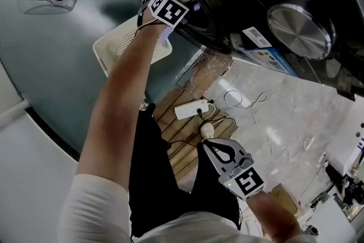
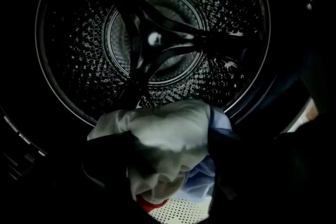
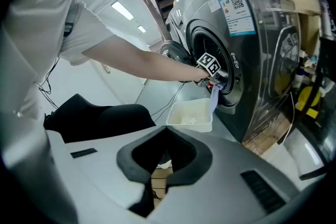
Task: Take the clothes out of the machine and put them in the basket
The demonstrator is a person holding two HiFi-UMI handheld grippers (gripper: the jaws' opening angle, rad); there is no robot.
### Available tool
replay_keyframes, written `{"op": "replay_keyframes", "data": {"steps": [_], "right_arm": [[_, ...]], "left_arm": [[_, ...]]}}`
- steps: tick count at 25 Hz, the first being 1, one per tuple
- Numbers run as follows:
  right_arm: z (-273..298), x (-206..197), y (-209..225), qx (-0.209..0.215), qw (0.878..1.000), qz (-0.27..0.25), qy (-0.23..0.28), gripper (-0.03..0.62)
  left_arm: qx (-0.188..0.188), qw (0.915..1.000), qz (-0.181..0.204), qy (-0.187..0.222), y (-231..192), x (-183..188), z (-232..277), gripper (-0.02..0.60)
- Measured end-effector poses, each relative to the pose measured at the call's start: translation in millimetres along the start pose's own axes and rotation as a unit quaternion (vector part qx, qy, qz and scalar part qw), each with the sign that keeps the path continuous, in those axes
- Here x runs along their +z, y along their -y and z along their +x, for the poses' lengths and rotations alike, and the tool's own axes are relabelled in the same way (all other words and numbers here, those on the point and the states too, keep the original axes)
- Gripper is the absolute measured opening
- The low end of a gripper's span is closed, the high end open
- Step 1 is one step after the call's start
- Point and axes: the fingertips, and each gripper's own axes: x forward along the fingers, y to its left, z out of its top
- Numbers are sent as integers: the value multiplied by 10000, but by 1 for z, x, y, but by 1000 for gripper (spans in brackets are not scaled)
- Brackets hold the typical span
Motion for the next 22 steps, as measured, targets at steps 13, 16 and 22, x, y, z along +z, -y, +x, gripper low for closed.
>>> {"op": "replay_keyframes", "data": {"steps": [13,16,22], "right_arm": [[4,-6,9,-82,9999,129,-61,3],[5,-5,10,-99,9997,204,-4,3],[4,-8,6,-70,9999,156,9,3]], "left_arm": [[131,9997,-197,-78,4,-16,21,408],[140,9997,-178,-131,4,-17,20,344],[186,9992,-237,-247,2,-19,12,234]]}}
